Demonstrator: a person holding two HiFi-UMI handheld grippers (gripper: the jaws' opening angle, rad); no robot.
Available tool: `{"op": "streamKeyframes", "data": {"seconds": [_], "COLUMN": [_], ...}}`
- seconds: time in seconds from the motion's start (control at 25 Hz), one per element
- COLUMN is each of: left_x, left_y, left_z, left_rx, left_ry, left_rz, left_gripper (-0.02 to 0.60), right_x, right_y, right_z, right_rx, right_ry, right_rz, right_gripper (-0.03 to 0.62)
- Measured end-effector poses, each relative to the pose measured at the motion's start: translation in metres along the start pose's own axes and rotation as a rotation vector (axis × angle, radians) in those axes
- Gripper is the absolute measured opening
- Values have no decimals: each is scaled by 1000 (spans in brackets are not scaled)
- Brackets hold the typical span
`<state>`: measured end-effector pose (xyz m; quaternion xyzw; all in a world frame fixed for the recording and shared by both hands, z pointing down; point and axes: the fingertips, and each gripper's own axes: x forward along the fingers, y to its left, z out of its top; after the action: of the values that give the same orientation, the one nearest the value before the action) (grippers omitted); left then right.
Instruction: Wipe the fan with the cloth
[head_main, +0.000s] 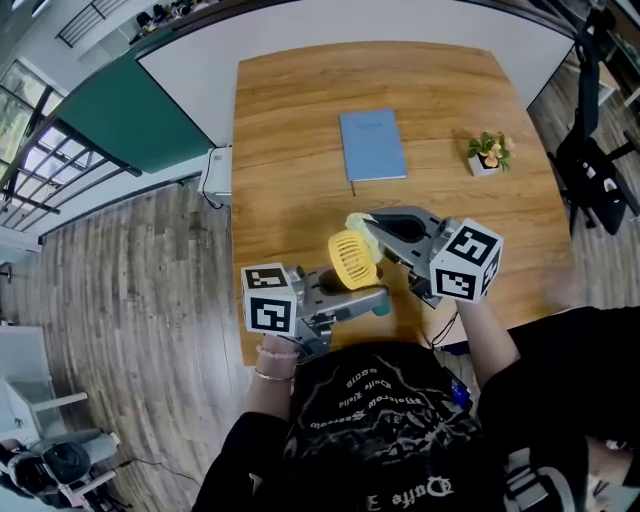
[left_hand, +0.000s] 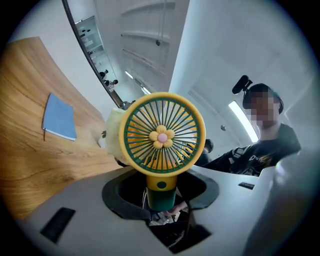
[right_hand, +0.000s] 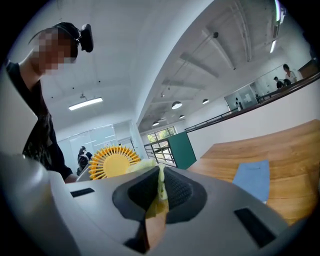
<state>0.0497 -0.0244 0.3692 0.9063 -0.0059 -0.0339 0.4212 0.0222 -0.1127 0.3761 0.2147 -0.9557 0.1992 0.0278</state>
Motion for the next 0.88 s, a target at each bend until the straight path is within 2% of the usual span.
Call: {"op": "streamKeyframes", "data": {"seconds": [0.12, 0.32, 0.64, 0.76, 0.88], "left_x": [0, -3, -11, -17, -25], "left_y": [-4, 9, 19, 26, 31], "left_z": [3, 6, 5, 7, 5], "left_rx": [11, -22, -38, -76, -98], "left_ry": [-1, -40, -69, -122, -183], "left_rz": [-24, 41, 101, 124, 138], "left_gripper": [199, 199, 199, 199, 199], "right_x": [-5, -12, -15, -15, -13], "right_y": [6, 12, 31, 41, 45], "right_z": [-2, -3, -8, -11, -18], "right_rx": [10, -39, -100, -109, -43], "right_ry": [-12, -17, 21, 38, 42], "right_rz": [43, 39, 107, 139, 161], "right_gripper": [29, 29, 28, 28, 28]}}
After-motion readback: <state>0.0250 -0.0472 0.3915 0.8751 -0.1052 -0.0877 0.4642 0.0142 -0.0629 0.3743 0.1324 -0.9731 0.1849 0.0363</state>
